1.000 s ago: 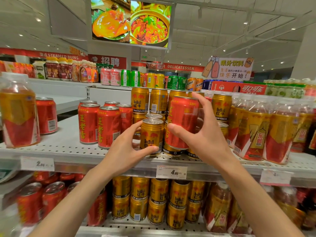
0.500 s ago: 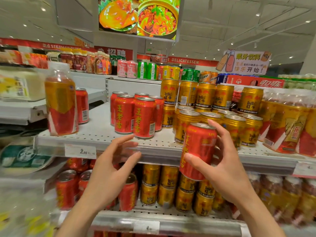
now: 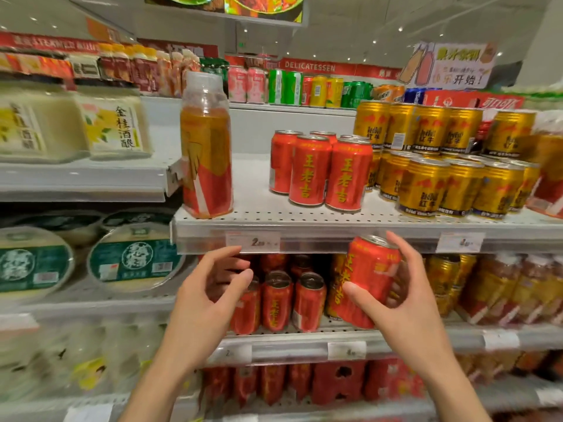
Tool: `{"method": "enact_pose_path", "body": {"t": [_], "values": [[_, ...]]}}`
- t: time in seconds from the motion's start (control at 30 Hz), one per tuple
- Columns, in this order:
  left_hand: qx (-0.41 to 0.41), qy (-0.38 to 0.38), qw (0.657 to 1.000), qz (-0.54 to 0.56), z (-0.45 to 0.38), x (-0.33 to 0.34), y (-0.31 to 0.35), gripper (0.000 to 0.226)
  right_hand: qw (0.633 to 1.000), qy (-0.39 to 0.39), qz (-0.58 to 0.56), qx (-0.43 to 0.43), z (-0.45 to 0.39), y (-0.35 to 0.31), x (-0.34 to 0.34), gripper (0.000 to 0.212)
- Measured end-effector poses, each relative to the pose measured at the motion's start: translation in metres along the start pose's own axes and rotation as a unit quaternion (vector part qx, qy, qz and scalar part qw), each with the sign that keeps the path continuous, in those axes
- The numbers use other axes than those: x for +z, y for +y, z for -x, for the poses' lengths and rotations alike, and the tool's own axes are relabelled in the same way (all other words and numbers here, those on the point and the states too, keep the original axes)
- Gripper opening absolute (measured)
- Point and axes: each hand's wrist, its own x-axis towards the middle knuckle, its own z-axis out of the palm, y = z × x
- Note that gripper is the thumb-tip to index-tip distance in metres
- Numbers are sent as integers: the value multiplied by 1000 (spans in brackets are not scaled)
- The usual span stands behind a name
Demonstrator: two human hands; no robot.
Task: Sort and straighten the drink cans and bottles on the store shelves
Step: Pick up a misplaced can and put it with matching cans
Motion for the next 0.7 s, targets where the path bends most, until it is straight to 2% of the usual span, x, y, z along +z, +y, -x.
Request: {"method": "enact_pose_path", "body": {"t": [0.17, 0.3, 0.4, 0.53, 0.7], "values": [[38, 22, 998, -36, -11, -25, 7, 32, 1000, 8, 1, -14, -3, -23, 19, 88], [109, 80, 986, -94, -26, -34, 20, 33, 997, -11, 25, -75, -30, -57, 27, 88], [142, 95, 975, -142, -41, -38, 26, 37, 990, -11, 42, -132, -65, -77, 41, 90], [151, 114, 963, -190, -48, -39, 26, 39, 974, -20, 122, -188, -109, -83, 71, 94], [164, 117, 960, -194, -46, -41, 22, 37, 952, -12, 231, -201, -124, -74, 86, 105]]}}
